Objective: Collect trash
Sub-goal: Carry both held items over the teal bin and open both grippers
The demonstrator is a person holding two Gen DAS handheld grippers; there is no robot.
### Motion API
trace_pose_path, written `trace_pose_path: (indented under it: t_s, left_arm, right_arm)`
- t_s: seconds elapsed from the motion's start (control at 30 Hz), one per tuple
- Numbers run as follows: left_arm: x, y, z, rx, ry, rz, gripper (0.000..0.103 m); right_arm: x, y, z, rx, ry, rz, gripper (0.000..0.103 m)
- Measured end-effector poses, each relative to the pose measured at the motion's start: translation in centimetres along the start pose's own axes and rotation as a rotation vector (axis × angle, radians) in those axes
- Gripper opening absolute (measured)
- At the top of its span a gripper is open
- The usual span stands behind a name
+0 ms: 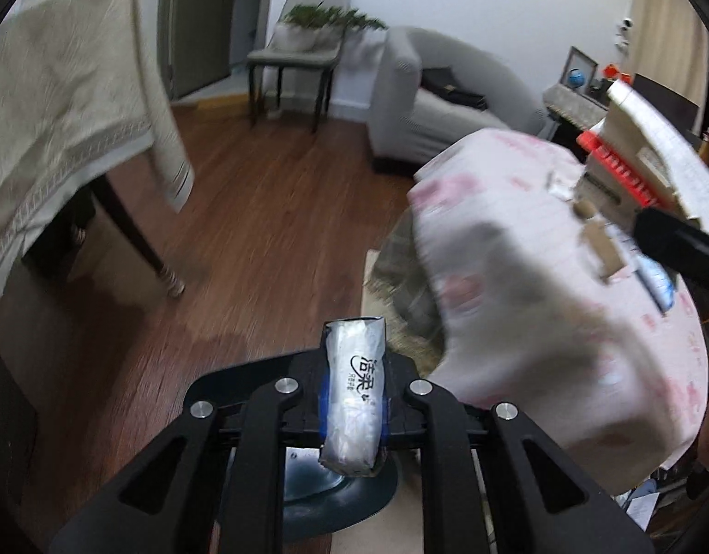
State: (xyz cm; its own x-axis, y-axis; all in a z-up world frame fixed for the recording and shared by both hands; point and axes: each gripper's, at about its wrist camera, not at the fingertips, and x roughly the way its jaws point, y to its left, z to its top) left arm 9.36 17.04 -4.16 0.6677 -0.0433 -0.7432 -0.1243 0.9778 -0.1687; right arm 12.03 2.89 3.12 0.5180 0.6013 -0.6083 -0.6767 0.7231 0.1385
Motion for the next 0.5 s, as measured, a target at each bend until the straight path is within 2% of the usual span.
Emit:
trace_pose_path:
  t_s: [0.1,0.13,0.2,0.23,0.27,0.5]
  left_arm:
    - [1.2,2.1,-0.8,-0.035,0.044,0.016,0.019]
    - [1.7,2.9,-1.1,-0.046,0.057,0.022,0.022]
    - [2.2,4.0,-1.6,-0.054,0.077,0.036,0.041]
    - [2.4,4.3,-1.7,-0.060,0.078,0.039,0.056]
    - [2.4,4.8,-1.8,-0.065,0.077,0.041,0.059]
    - [0.7,7.9,-1.7,-0.109,0.059,0.068,0.068]
  right_arm:
    - [1.8,1.2,0.1,0.001,0.032,0.027,0.045]
    - [2.2,1.6,0.1,0.000,0.044,0.036,0.045]
    - [3.5,2.4,0.0,0.002,0.074,0.056,0.045]
    - [4.0,2.7,-0.1,0.001,0.087,0.062,0.045]
    - [4.8,3.1,-0.2,-0.002,0.105,0.066,0.045]
    - [8.6,4.5,-1.3,-0.004,0.193,0.060,0.045]
